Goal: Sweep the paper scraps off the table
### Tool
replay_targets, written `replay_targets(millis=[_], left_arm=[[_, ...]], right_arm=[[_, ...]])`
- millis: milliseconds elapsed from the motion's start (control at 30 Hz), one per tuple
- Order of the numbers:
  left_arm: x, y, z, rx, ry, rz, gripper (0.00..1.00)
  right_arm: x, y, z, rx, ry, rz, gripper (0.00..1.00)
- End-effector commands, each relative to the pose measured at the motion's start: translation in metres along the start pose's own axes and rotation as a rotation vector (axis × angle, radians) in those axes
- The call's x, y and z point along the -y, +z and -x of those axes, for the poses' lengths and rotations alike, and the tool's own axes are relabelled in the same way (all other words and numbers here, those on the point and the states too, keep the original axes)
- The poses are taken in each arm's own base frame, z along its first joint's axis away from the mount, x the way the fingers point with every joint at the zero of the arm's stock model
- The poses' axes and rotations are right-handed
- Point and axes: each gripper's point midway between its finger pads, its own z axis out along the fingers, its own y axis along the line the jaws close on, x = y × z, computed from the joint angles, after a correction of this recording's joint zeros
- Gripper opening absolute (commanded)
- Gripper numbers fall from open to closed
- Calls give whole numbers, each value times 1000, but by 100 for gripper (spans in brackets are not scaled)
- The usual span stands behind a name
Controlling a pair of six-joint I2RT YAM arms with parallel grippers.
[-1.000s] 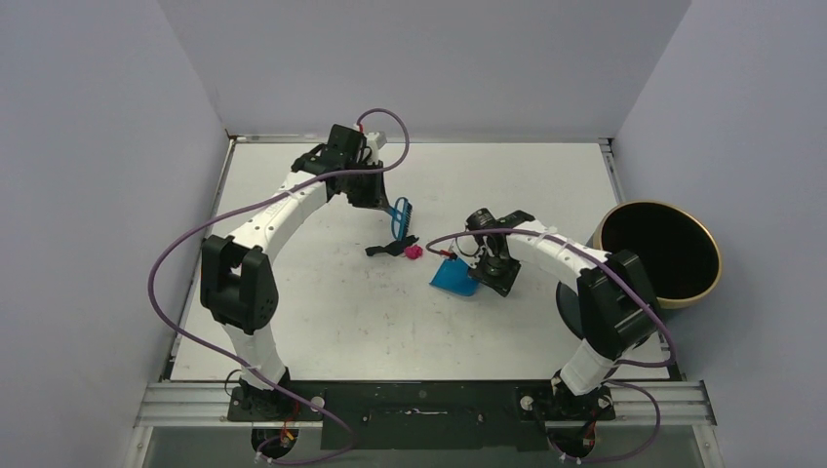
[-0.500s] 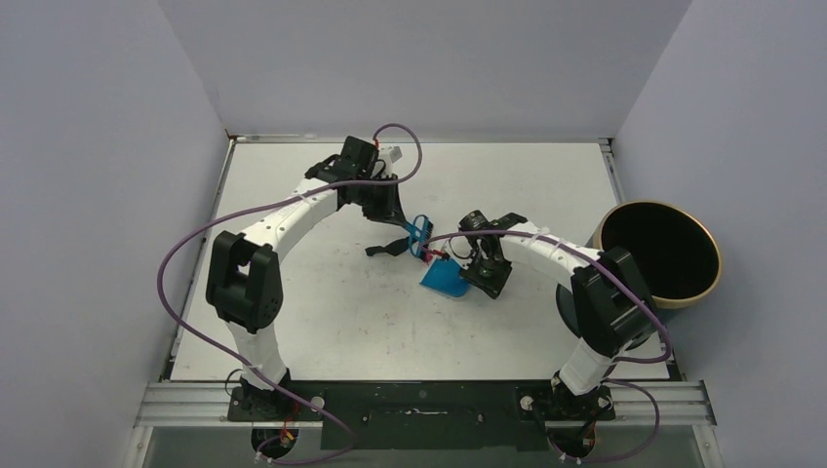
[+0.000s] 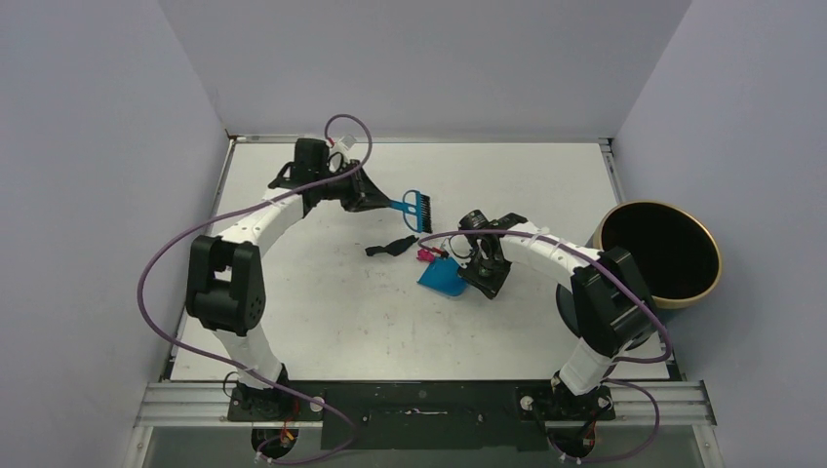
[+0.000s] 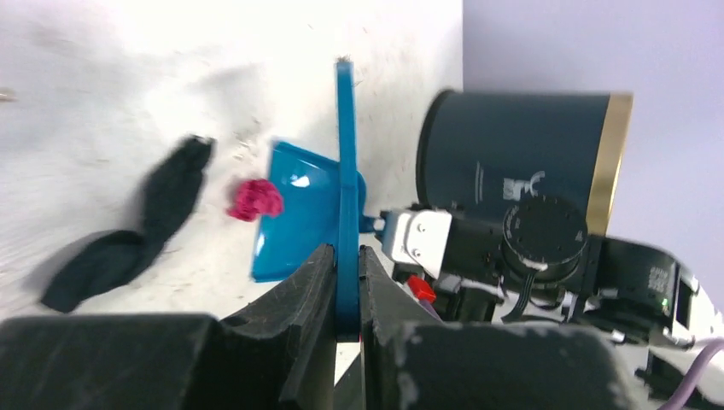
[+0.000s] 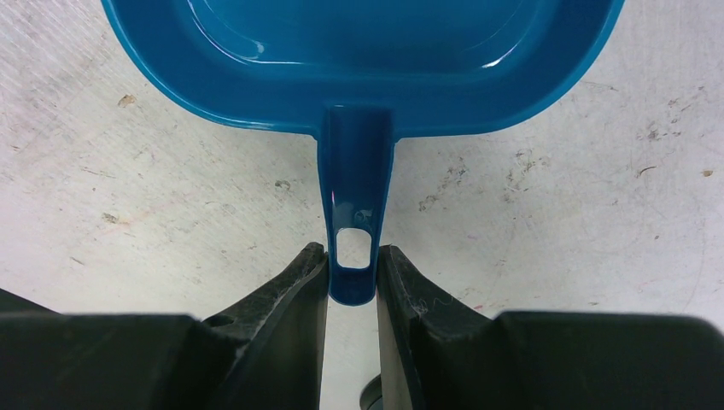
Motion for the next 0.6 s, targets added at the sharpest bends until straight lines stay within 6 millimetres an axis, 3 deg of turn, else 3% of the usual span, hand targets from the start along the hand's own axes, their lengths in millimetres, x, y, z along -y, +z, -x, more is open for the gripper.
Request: replay_targets(millis=[0,67,267,567], left_arm=[[10,-38,43,145,160,125,0],[-12,-44,43,137,211,276,0],[-34,-43,34,78,296,462,0],[-46,-5,2,-57,335,504,0]], right_arm=[[-1,-7,6,32,3,-16,5],[0,-10,6,36,4,-21,5],[1,-9,5,31,5,-27,5],[-1,-9,6,32,1,-24,5]])
